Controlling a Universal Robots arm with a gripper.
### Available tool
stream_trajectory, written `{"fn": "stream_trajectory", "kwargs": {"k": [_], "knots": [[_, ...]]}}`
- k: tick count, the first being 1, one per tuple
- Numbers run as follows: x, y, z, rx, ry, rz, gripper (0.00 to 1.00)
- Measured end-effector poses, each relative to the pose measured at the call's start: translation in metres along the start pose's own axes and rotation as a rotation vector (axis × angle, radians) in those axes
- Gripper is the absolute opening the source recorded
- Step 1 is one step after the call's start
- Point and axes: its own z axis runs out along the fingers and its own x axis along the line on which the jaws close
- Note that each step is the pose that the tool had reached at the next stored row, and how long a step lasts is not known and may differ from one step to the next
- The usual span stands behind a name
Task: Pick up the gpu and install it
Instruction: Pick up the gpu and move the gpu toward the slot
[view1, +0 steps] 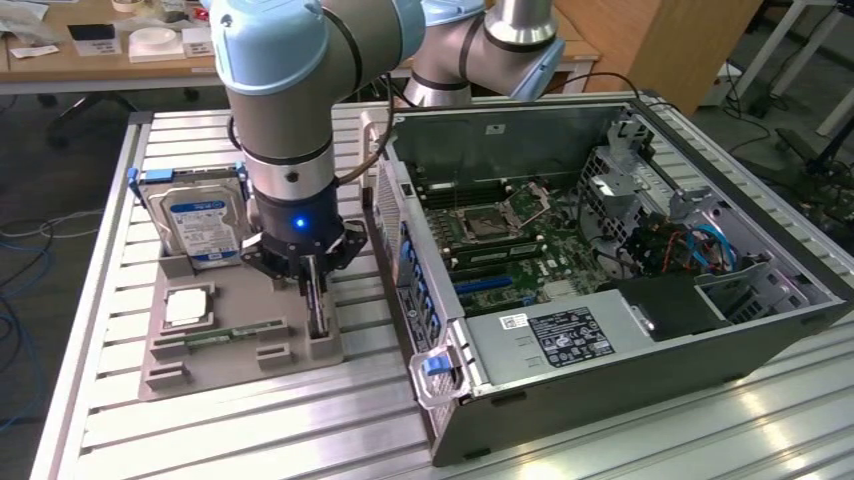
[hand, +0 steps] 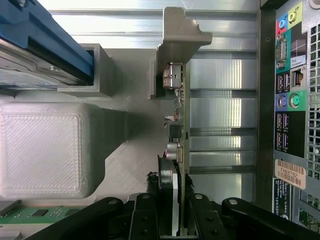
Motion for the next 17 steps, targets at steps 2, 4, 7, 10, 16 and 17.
{"fn": "stream_trajectory", "kwargs": {"k": [2, 4, 7, 10, 16, 17], "knots": [[0.0, 0.0, 0.0, 0.0, 0.0, 0.0, 0.28], [0.0, 0.0001, -0.0007, -0.0002, -0.0001, 0.0, 0.28], [0.0, 0.0002, -0.005, 0.0, 0.0, 0.0, 0.28], [0.0, 0.0004, -0.0094, -0.002, 0.0001, 0.0, 0.28], [0.0, 0.0009, -0.0213, -0.004, 0.0003, 0.0, 0.28], [-0.001, 0.0009, -0.023, -0.0049, 0.0004, 0.0, 0.28]]}}
